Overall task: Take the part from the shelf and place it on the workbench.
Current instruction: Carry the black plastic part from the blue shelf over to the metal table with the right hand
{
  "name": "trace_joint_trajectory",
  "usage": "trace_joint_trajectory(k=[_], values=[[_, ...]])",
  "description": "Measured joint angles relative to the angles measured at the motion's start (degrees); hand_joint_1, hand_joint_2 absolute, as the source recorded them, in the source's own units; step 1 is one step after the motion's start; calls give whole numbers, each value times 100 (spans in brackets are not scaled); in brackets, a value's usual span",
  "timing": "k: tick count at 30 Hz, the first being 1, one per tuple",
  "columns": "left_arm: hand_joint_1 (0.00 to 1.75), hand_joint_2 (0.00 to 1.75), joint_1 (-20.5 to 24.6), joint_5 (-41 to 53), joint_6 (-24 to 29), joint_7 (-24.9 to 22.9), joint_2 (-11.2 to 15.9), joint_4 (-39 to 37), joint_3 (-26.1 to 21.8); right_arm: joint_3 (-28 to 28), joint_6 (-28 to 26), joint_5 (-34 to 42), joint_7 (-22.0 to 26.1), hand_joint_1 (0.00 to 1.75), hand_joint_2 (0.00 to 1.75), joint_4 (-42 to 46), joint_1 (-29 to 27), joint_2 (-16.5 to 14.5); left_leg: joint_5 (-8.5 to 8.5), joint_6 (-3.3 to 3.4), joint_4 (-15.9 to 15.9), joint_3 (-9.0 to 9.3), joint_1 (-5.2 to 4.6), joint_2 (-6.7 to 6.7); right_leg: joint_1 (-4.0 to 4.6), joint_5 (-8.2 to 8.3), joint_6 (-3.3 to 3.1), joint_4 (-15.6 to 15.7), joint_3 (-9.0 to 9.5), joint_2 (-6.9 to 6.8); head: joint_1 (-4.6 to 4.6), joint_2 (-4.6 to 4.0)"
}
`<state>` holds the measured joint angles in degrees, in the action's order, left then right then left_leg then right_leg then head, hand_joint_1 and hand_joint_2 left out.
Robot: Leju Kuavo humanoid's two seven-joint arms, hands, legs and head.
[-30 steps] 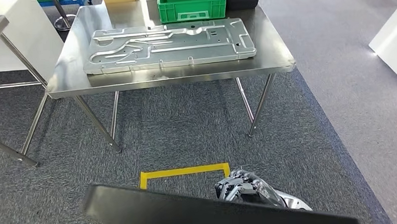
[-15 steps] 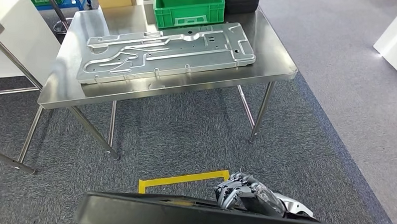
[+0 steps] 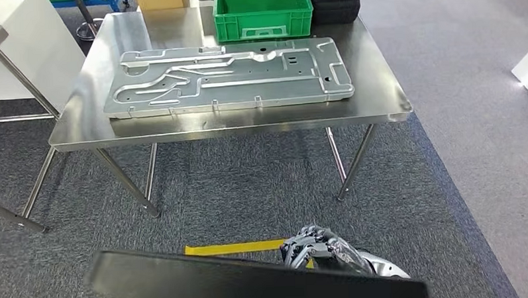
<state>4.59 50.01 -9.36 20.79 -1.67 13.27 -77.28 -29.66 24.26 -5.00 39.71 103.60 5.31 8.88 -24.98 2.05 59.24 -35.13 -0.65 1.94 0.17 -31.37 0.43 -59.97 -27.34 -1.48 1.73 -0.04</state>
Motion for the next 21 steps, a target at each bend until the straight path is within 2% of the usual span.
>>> trace_joint_trajectory(k=[1, 2, 4, 5, 6, 7, 8, 10, 11, 12, 14, 16, 17, 18, 20, 21], values=[[0, 175, 5, -6, 5, -4, -3, 0, -7, -4, 24, 31, 2, 161, 175, -4, 41, -11, -12, 22, -28, 71, 21, -25, -3, -5, 18, -181, -78, 23, 7, 0], [0, 175, 15, -10, 8, -7, -5, 0, -13, -8, 41, 51, 3, 161, 175, -7, 76, -23, -27, 38, -53, 132, 39, -49, -14, -51, 40, -465, -239, 53, 12, 0], [0, 175, 26, -20, 18, -9, -10, 0, -21, -13, 61, 69, 6, 161, 175, -21, 115, -34, -95, 59, -66, 213, 48, -93, -46, -292, 93, -1143, -722, 106, 20, 0], [0, 175, 26, -27, 26, -9, -12, 0, -23, -15, 62, 71, 5, 161, 175, -33, 118, -36, -141, 60, -66, 259, 50, -118, -64, -434, 118, -1373, -947, 113, 20, 0], [0, 175, 22, -33, 36, -9, -15, 0, -27, -17, 64, 74, 4, 161, 175, -45, 121, -37, -193, 56, -66, 321, 51, -140, -79, -513, 137, -1447, -1104, 115, 20, 0], [0, 175, 17, -37, 43, -8, -20, 0, -29, -19, 67, 83, 3, 161, 175, -55, 128, -37, -249, 47, -66, 396, 54, -158, -87, -469, 144, -1348, -1174, 115, 20, 0], [0, 175, 13, -40, 47, -8, -25, 0, -31, -20, 68, 104, 3, 161, 175, -59, 141, -37, -310, 33, -66, 481, 57, -171, -91, -286, 141, -1094, -1169, 114, 21, 0], [0, 175, 9, -41, 49, -6, -44, 0, -33, -17, 67, 155, 5, 161, 175, -57, 172, -36, -438, -11, -63, 629, 57, -187, -76, 339, 102, -407, -1068, 108, 19, 0], [0, 175, 12, -40, 49, -3, -51, 0, -35, -16, 66, 172, 5, 161, 175, -55, 184, -36, -492, -43, -68, 669, 53, -195, -59, 548, 69, -171, -1033, 106, 17, 0], [0, 175, 14, -40, 49, 2, -56, 0, -39, -14, 65, 179, 6, 161, 175, -50, 193, -36, -530, -80, -79, 708, 49, -197, -41, 684, 30, -35, -1018, 107, 13, 0], [0, 175, 17, -34, 48, 12, -58, 1, -45, -11, 63, 183, 5, 161, 175, -32, 213, -35, -534, -164, -68, 764, 40, -200, -35, 680, -47, 36, -956, 129, 5, 0], [0, 175, 20, -24, 45, 17, -58, 1, -46, -8, 66, 189, 8, 161, 175, -7, 237, -35, -519, -230, 160, 714, 49, -198, -60, 671, -120, 111, -816, 146, -3, 0], [0, 175, 31, -17, 43, 19, -58, 1, -46, -8, 67, 190, 8, 161, 175, 1, 250, -37, -561, -255, 402, 584, 61, -198, -68, 640, -150, 135, -747, 150, -8, 0], [0, 175, 39, -12, 41, 19, -60, 1, -46, -9, 67, 189, 9, 161, 175, 4, 259, -38, -662, -281, 734, 380, 76, -199, -68, 597, -174, 151, -693, 148, -11, 0], [0, 175, 38, -2, 38, 18, -61, 0, -46, -11, 66, 188, 8, 161, 175, 4, 265, -42, -985, -331, 1348, -89, 96, -200, -67, 493, -194, 153, -589, 159, -18, 0], [0, 175, 29, 1, 38, 15, -61, 0, -46, -11, 66, 188, 8, 161, 175, 3, 262, -42, -1099, -346, 1482, -254, 105, -199, -66, 436, -192, 153, -524, 170, -19, 0]])
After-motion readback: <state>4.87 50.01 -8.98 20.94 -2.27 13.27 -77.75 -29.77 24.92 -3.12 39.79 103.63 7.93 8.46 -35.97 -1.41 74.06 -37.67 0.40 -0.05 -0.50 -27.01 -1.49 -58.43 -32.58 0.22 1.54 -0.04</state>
